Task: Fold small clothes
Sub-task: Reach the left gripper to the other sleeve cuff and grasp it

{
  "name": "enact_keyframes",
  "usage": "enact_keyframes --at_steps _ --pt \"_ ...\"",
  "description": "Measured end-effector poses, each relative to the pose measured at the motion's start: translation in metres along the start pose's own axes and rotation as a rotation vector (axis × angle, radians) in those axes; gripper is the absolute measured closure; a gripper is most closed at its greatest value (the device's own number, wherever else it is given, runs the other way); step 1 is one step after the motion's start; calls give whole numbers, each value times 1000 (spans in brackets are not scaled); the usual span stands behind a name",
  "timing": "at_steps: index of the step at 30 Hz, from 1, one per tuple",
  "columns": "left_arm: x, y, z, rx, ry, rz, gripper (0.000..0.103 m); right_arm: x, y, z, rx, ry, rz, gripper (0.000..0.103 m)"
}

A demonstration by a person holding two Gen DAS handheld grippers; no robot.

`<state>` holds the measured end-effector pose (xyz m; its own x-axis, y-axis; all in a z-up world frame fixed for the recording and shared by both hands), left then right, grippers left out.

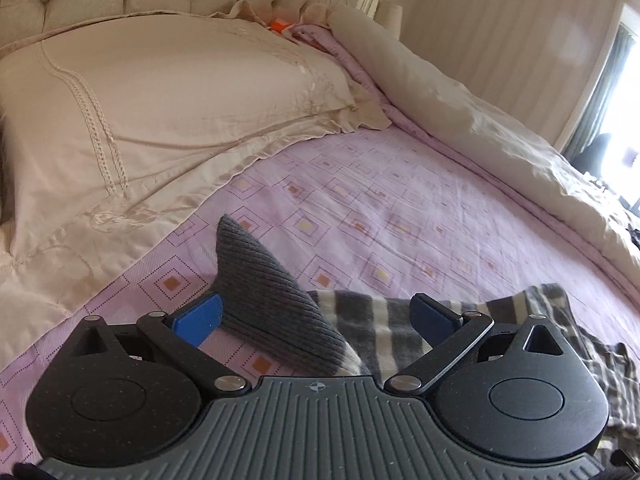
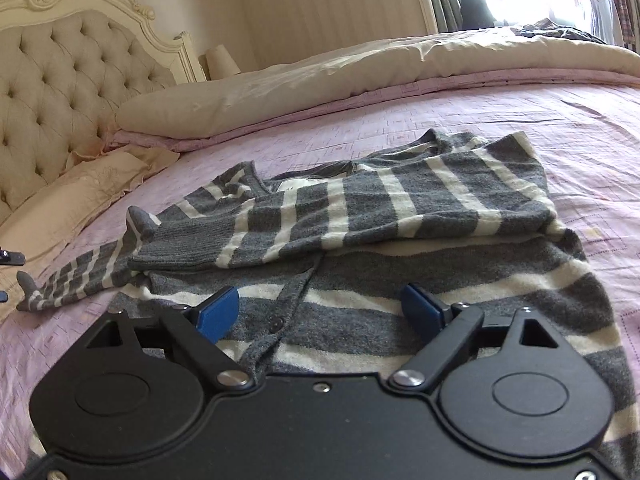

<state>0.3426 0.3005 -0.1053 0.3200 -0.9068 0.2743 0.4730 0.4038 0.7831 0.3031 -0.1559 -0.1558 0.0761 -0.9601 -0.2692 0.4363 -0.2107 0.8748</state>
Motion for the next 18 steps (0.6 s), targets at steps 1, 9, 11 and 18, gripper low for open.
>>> enact_keyframes --at_steps 1,9,11,18 --pt "-2 0 -4 -6 11 5 2 -1 -1 -1 -5 -5 14 10" --pt "-46 -16 -7 -38 55 268 18 -2 -1 0 -3 4 2 10" --pt "-46 -19 -5 -36 55 248 20 -2 -1 0 -5 4 6 10" --pt "-38 -9 -25 -15 90 214 63 -2 -1 0 -5 4 5 10"
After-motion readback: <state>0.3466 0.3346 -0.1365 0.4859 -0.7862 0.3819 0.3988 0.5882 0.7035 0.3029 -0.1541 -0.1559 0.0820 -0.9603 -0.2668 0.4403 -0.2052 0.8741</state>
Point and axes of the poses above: each gripper's, at about its wrist camera, not at the fingertips, and z roughly against the way its jaws point, x to its right, y to its top, the point moved 10 cm from there along -z, roughly the way its jaws point, and after that the axes turned 7 degrees about x, right-handed, at the moved point
